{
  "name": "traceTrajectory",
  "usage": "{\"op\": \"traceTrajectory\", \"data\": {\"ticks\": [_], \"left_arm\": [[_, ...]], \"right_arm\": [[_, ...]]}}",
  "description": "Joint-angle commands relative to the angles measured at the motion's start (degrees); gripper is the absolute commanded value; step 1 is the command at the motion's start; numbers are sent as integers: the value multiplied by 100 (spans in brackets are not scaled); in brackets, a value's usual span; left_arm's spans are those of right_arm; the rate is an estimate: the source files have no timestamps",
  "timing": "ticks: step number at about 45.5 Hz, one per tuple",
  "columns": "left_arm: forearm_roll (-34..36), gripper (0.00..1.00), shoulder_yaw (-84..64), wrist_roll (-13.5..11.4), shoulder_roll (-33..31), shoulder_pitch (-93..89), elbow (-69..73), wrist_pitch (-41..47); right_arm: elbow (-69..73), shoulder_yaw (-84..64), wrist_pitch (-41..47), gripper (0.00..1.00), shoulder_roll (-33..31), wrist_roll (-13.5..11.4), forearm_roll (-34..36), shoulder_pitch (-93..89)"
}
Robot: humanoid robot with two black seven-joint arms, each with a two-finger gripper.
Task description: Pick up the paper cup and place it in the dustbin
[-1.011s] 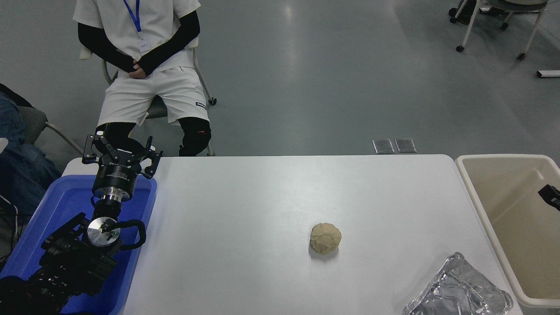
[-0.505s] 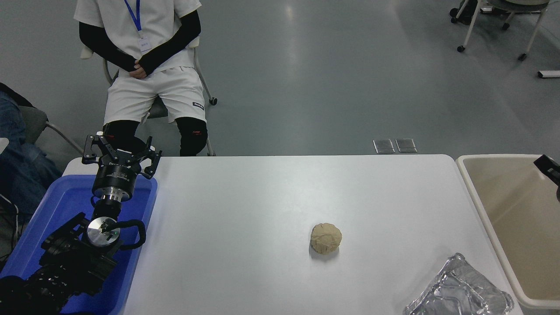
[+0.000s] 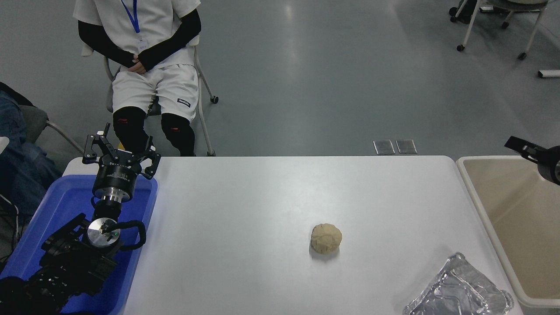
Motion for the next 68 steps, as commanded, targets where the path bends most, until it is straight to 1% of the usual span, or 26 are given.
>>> {"op": "traceTrajectory", "data": {"ticks": [1, 5, 10, 15, 17, 21, 25, 30, 35, 39, 45, 51, 68], "left_arm": [[-2, 99, 0, 1, 0, 0, 0, 2], [-2, 99, 0, 1, 0, 0, 0, 2], [-2, 99, 0, 9, 0, 0, 0, 2], [-2, 99, 0, 9, 0, 0, 0, 2], [-2, 99, 0, 9, 0, 0, 0, 2], [-2, 99, 0, 9, 0, 0, 0, 2], [-2, 99, 0, 9, 0, 0, 0, 2], [-2, 99, 0, 9, 0, 0, 0, 2], [-2, 99, 0, 9, 0, 0, 0, 2], [-2, 99, 0, 9, 0, 0, 0, 2], [-2, 99, 0, 9, 0, 0, 0, 2], [-2, 99, 0, 9, 0, 0, 0, 2], [-2, 99, 0, 9, 0, 0, 0, 2]], "right_arm": [[1753, -1578, 459, 100, 46, -17, -27, 1796], [2282, -2378, 493, 100, 370, -17, -18, 2490], [2651, -3310, 546, 100, 1169, -9, -18, 3141], [2809, -3593, 853, 100, 1785, 0, 8, 3625], [2897, -3654, 1221, 100, 1883, 0, 25, 3853], [2933, -3558, 2038, 100, 1874, 9, 26, 4214], [2916, -3330, 2917, 100, 1927, 9, 17, 4303], [2889, -3127, 3805, 100, 2058, 9, 26, 4311], [2854, -3074, 3851, 100, 2182, 0, 34, 4320], [2854, -2829, 3851, 100, 2164, 0, 69, 4329], [2845, -2608, 3851, 100, 2182, 0, 456, 4312], [2863, -2591, 3851, 100, 2287, 0, 483, 4311], [2836, -2837, 3851, 100, 2305, 0, 483, 4540]]}}
